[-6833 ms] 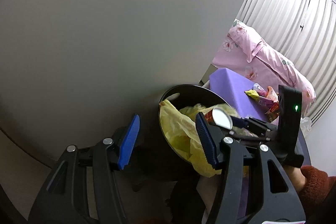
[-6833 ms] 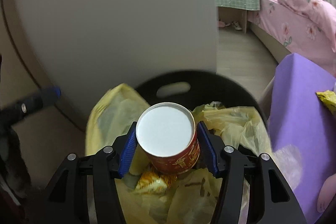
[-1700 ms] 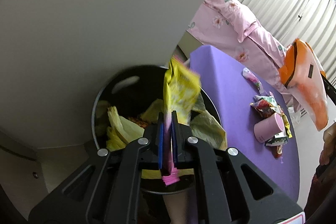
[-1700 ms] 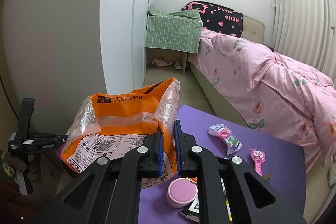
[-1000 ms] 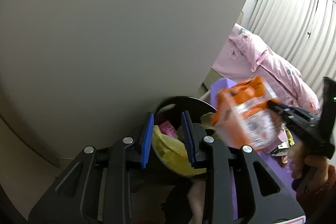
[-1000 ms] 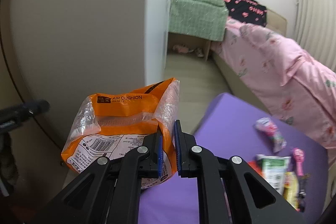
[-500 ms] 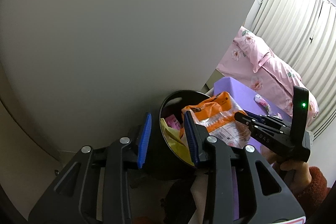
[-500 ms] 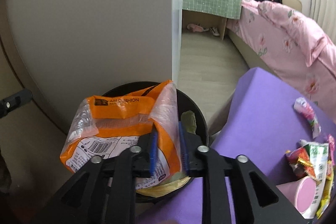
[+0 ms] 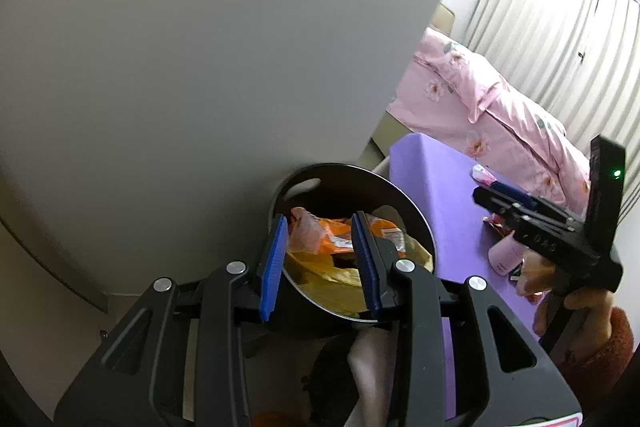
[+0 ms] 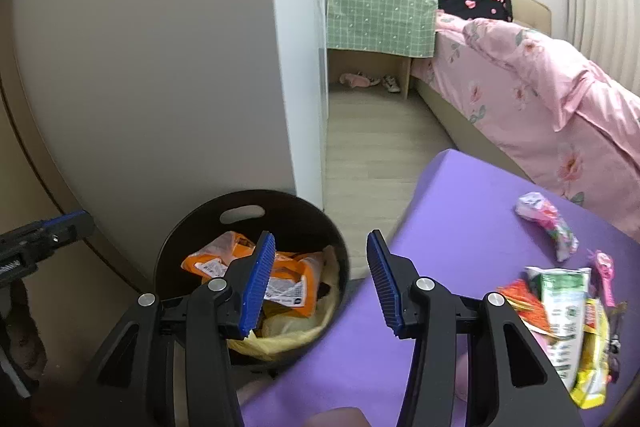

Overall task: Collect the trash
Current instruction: 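Move both grippers to the pink tissue pack and grasp it with the left gripper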

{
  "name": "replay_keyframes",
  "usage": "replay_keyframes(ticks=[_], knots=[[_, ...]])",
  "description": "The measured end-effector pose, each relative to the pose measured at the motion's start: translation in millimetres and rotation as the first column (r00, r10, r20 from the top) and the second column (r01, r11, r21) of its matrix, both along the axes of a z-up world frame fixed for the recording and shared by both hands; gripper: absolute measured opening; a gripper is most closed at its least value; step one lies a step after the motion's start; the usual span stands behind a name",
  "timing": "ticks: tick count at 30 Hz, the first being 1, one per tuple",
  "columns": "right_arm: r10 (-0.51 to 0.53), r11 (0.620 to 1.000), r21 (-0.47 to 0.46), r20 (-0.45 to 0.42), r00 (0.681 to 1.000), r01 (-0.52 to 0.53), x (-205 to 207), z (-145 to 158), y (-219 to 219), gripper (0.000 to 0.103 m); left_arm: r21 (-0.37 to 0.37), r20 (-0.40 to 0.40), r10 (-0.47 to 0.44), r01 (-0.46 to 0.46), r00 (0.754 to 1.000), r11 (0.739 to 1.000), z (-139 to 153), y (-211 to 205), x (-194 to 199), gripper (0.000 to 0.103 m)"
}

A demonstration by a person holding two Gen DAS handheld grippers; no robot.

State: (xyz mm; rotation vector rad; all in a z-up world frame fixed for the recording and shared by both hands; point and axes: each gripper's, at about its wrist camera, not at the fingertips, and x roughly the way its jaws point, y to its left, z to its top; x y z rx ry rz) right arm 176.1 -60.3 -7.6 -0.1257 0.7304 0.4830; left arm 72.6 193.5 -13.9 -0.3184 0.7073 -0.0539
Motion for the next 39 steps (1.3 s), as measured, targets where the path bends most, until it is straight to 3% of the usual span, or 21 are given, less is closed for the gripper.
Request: replay_keyframes(ticks=[7,13,16,22,27,30,32,35,39], knots=[[-0.059,0.998,0.004,0.037,0.998,0.058,-18,14,-43,0.045,0.035,0.005,-0.073,0.073,0.997,0.997,9,-33,2,0.033],[-0.184,0.983,-0.008,0.076,0.980,0.185,-35,25,-88,0.045,0.043,0.009,-0.208,0.208,0.978,0.977,11,-78,14,0.037],[-0.261,0.965,0.000,0.072,0.963,0.262,-44,23,-112,0.045,0.015,0.013,-0.316,0.316,0.949,0.949,7,-107,28,0.037],[-0.424,0.904,-0.025,0.066,0.903,0.427,-62,0,-178,0.045,-0.043,0.006,-0.536,0.536,0.844,0.843,-2,-182,100,0.038],[-0.562,0.824,-0.050,0.049,0.825,0.564,-66,-22,-233,0.045,-0.023,-0.021,-0.635,0.635,0.772,0.773,-8,-250,176,0.039],[-0.630,0.776,-0.026,0.028,0.776,0.630,-59,-28,-256,0.045,-0.024,-0.097,-0.681,0.682,0.726,0.731,-18,-294,225,0.044],[-0.663,0.748,-0.008,0.023,0.748,0.663,-52,-30,-270,0.045,-0.041,-0.157,-0.675,0.678,0.721,0.734,-27,-314,254,0.044],[-0.668,0.743,-0.014,0.040,0.743,0.669,-32,-29,-283,0.045,-0.088,-0.248,-0.655,0.657,0.714,0.749,-43,-336,288,0.044],[-0.695,0.715,-0.054,0.060,0.717,0.697,-5,-31,-299,0.045,-0.069,-0.351,-0.608,0.628,0.712,0.775,-64,-355,314,0.044]])
